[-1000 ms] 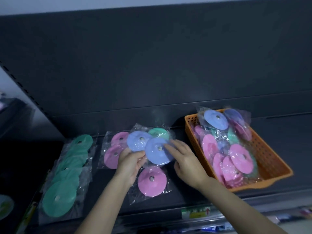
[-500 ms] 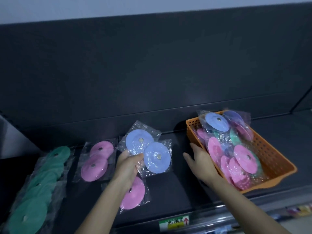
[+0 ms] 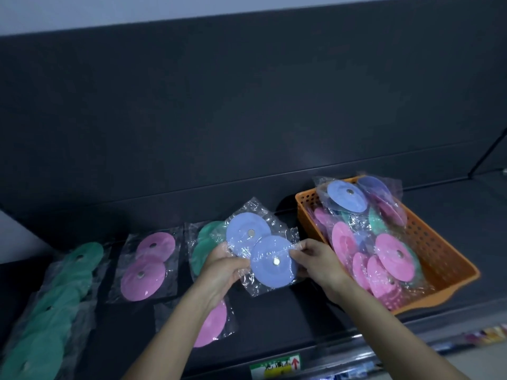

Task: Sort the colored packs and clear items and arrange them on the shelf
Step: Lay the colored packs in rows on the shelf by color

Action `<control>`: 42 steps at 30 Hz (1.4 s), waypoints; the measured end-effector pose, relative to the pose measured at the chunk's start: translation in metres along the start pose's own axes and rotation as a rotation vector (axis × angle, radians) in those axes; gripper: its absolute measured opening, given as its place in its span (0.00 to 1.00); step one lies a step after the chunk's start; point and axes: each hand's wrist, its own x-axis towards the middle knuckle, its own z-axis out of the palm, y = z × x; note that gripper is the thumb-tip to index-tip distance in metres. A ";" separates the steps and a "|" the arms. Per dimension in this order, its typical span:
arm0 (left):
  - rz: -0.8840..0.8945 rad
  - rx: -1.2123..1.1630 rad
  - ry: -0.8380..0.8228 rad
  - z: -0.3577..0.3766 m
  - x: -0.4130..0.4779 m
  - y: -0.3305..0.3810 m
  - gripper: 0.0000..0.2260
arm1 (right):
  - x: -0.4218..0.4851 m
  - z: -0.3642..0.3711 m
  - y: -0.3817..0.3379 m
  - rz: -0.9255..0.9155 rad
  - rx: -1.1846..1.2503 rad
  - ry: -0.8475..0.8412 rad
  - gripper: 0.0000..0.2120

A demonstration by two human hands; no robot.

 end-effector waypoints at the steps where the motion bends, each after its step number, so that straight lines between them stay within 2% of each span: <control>1: -0.005 0.014 -0.021 -0.001 0.001 0.002 0.17 | 0.002 0.001 0.000 -0.002 0.007 0.017 0.08; 5: -0.024 0.058 -0.075 -0.006 0.011 0.009 0.18 | 0.005 0.000 -0.001 0.006 0.050 0.048 0.12; 12: -0.087 0.093 -0.216 0.001 0.032 0.015 0.21 | 0.015 -0.018 -0.008 0.053 0.083 0.137 0.09; 16: -0.109 0.100 -0.218 0.007 0.045 0.011 0.21 | 0.026 -0.022 -0.004 0.044 0.075 0.160 0.05; 19: -0.125 0.135 -0.218 0.008 0.048 0.012 0.21 | 0.035 -0.018 -0.001 0.075 0.132 0.115 0.09; 22: -0.086 0.229 -0.164 0.009 0.055 0.015 0.21 | 0.046 -0.012 0.001 0.056 0.142 0.137 0.06; 26: 0.057 0.413 0.048 0.008 0.063 0.015 0.21 | 0.065 -0.005 0.004 0.049 0.008 0.276 0.05; 29: 0.207 0.570 0.215 -0.002 0.061 0.011 0.19 | 0.076 -0.007 0.005 -0.013 -0.165 0.295 0.02; 33: 0.398 1.041 0.347 -0.028 0.053 0.008 0.17 | 0.087 -0.007 0.010 -0.041 -0.313 0.282 0.03; 35: 0.386 1.222 0.300 -0.036 0.052 0.006 0.22 | 0.091 -0.005 0.011 -0.039 -0.381 0.265 0.03; 38: 0.278 1.440 0.171 -0.042 0.052 -0.003 0.28 | 0.095 -0.001 0.011 -0.029 -0.411 0.259 0.05; 40: 0.226 1.510 0.151 -0.044 0.053 -0.010 0.30 | 0.096 0.001 0.008 -0.028 -0.418 0.258 0.06; 42: 0.208 1.525 0.149 -0.045 0.053 -0.014 0.30 | 0.096 0.002 0.006 -0.043 -0.433 0.255 0.03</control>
